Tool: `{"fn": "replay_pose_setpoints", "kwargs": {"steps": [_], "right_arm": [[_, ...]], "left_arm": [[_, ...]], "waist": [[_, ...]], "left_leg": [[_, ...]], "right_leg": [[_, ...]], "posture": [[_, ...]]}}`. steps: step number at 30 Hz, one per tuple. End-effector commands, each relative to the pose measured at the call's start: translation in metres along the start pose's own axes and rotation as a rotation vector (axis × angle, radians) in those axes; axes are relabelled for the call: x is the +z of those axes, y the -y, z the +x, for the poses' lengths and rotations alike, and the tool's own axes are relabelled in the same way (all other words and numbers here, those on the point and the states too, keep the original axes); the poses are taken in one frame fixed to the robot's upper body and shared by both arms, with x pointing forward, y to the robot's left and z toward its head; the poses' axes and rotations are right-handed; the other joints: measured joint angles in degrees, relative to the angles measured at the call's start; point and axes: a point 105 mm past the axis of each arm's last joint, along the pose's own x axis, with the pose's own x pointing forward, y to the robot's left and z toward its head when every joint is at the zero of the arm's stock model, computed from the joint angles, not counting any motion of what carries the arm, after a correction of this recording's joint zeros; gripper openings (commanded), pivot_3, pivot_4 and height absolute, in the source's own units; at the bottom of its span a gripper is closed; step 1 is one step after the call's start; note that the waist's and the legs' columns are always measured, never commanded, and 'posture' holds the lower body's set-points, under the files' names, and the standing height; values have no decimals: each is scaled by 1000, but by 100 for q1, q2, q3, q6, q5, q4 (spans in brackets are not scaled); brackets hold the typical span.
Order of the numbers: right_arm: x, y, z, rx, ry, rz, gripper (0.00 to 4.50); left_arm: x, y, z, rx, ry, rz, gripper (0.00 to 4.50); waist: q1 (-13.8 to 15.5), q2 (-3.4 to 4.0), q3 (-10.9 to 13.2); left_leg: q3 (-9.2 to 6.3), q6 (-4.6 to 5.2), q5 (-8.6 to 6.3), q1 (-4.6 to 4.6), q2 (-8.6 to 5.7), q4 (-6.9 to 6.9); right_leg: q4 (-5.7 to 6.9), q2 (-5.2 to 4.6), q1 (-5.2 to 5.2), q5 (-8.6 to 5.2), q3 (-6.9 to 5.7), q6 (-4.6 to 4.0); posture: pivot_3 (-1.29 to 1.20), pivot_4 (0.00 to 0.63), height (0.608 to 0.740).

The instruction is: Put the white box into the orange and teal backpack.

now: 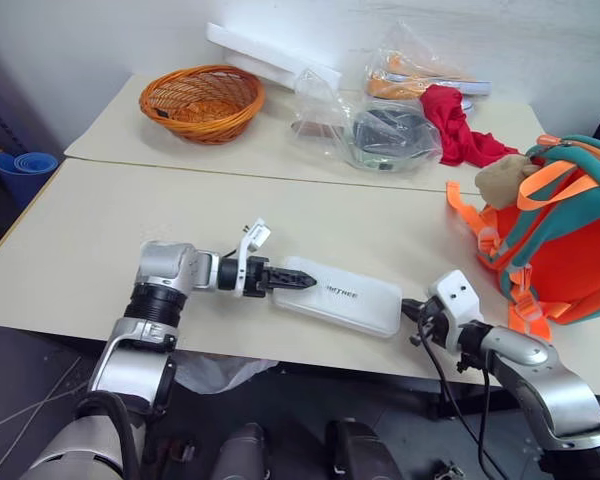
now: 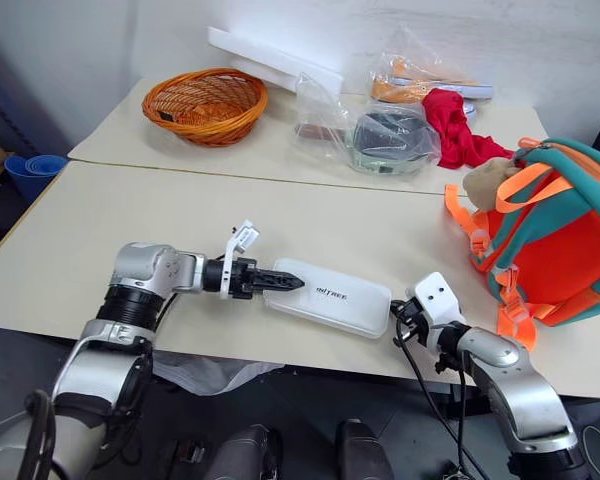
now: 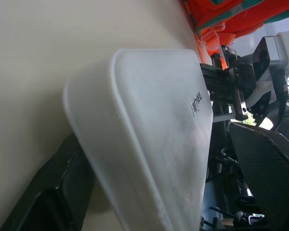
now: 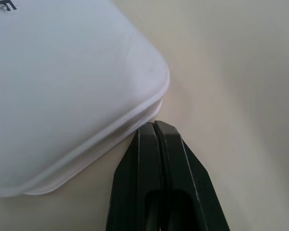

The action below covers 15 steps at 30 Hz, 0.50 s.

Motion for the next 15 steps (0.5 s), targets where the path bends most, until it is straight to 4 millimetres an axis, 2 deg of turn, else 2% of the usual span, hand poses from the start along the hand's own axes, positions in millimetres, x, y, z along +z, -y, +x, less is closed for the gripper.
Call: {"fn": "replay_pose_setpoints", "kwargs": {"steps": [1, 5, 7, 9, 11, 15], "right_arm": [[1, 1, -2, -16, 9, -10, 0], [-1, 11, -15, -86, 17, -15, 0], [-1, 21, -31, -158, 28, 2, 0], [0, 30, -53, -249, 48, 43, 369], [3, 39, -78, -358, 83, 93, 906], [15, 59, -109, -536, 170, 188, 2292]], "left_arm": [[-7, 2, 6, -22, -33, -62, 3487], [-1, 4, -7, -22, -9, -68, 2237], [2, 7, -15, -31, 11, -76, 1682], [6, 12, -26, -48, 41, -82, 1311], [14, 18, -40, -61, 93, -92, 1263], [28, 29, -62, -70, 192, -66, 1263]], "waist": [[-6, 0, 0], [-5, 0, 0], [2, 0, 0], [-4, -1, 1], [-34, 1, 1], [-156, 1, 2]], "left_leg": [[0, -1, 0, -1, 1, 0], [-1, -6, -2, -8, 4, -1], [-3, -10, -3, -10, 6, -1], [-4, -11, -3, -14, 6, -1], [-5, -13, -4, -12, 9, -3], [-5, -25, 2, -3, 12, -12]], "right_leg": [[0, 0, -1, 0, 0, 0], [2, 3, -12, -1, -1, -1], [1, 4, -12, -2, -3, -4], [0, 1, -13, -2, -3, -4], [2, 2, -14, -2, -2, -4], [23, 2, -19, -5, -1, -9]], "posture": [[0, 150, 740], [0, 150, 740], [0, 150, 740], [0, 150, 740], [0, 150, 740], [0, 150, 740]]}}
